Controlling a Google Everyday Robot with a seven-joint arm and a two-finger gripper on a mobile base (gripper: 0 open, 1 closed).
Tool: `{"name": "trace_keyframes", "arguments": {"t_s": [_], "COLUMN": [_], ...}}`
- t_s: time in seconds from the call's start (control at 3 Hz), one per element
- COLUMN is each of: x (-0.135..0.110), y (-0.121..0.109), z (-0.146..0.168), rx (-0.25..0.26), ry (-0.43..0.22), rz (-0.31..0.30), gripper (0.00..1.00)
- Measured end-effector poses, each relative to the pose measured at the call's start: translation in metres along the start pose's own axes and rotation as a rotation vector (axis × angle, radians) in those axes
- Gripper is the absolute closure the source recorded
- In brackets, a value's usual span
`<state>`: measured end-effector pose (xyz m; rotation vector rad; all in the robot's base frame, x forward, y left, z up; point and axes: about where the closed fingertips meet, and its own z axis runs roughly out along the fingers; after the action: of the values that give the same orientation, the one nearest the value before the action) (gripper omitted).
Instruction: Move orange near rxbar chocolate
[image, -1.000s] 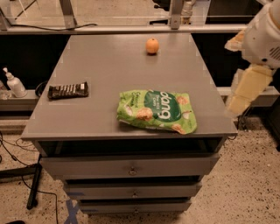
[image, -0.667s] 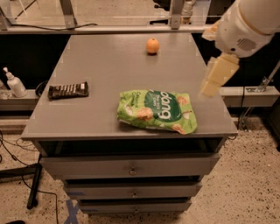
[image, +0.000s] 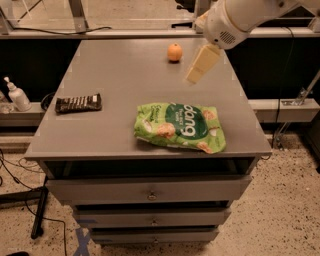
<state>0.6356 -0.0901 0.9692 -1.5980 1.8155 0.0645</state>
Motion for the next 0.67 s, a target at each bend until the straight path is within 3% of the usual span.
{"name": "trace_keyframes", "arguments": {"t_s": [0.67], "x": [-0.018], "y": [-0.050], "z": [0.080], "rx": [0.020], "ry": [-0.087], "rz": [0.066], "gripper": [0.00]}}
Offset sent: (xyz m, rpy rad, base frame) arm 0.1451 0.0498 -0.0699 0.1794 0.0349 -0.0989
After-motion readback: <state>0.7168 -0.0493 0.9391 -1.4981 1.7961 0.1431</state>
